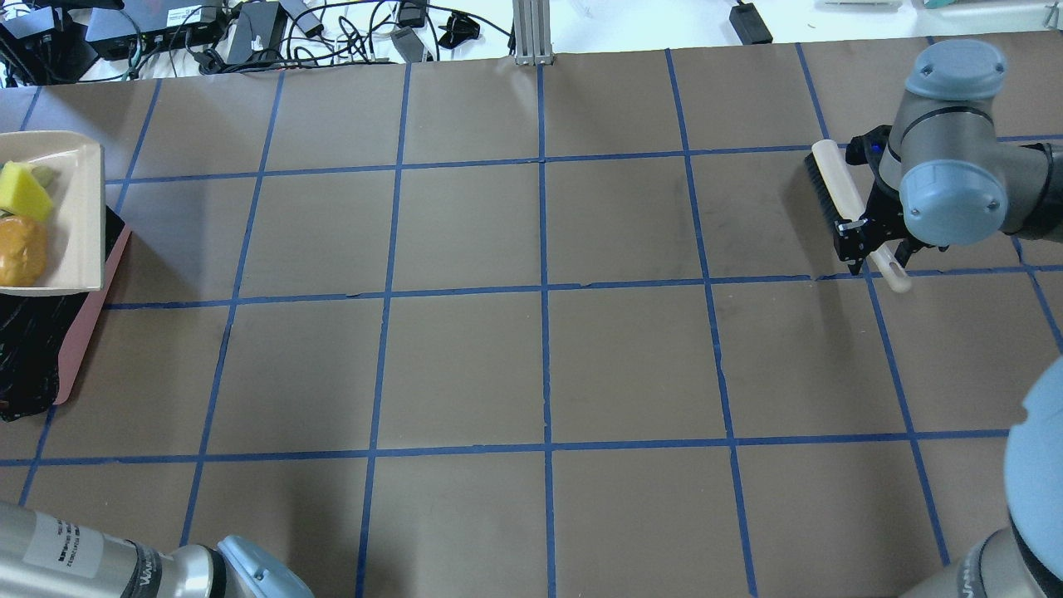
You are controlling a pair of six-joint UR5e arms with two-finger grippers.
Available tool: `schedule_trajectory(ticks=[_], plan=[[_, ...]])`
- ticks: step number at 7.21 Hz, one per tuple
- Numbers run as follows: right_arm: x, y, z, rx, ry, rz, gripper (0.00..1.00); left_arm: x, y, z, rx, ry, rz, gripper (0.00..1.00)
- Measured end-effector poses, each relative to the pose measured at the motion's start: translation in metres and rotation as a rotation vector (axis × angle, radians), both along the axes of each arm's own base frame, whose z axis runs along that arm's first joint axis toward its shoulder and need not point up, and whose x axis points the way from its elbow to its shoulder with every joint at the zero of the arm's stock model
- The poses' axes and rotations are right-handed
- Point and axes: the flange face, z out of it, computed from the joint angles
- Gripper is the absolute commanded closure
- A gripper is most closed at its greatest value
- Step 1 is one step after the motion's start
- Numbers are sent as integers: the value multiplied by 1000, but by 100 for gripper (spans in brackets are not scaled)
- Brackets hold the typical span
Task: Sweep and dump trash into bin
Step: 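Tilt the dustpan over the black bin with the left gripper to dump contents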
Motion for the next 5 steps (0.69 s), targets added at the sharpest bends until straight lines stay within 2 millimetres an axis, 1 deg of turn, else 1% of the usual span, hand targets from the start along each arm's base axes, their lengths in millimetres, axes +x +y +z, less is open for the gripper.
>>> schedule_trajectory(ticks=[2,5], plan=[[0,-1,-1,-6,-2,-1,1,30,18,8,-11,5,34,100],[0,-1,-1,-3,-3,0,1,79,48,10,-40,-16,100,100]])
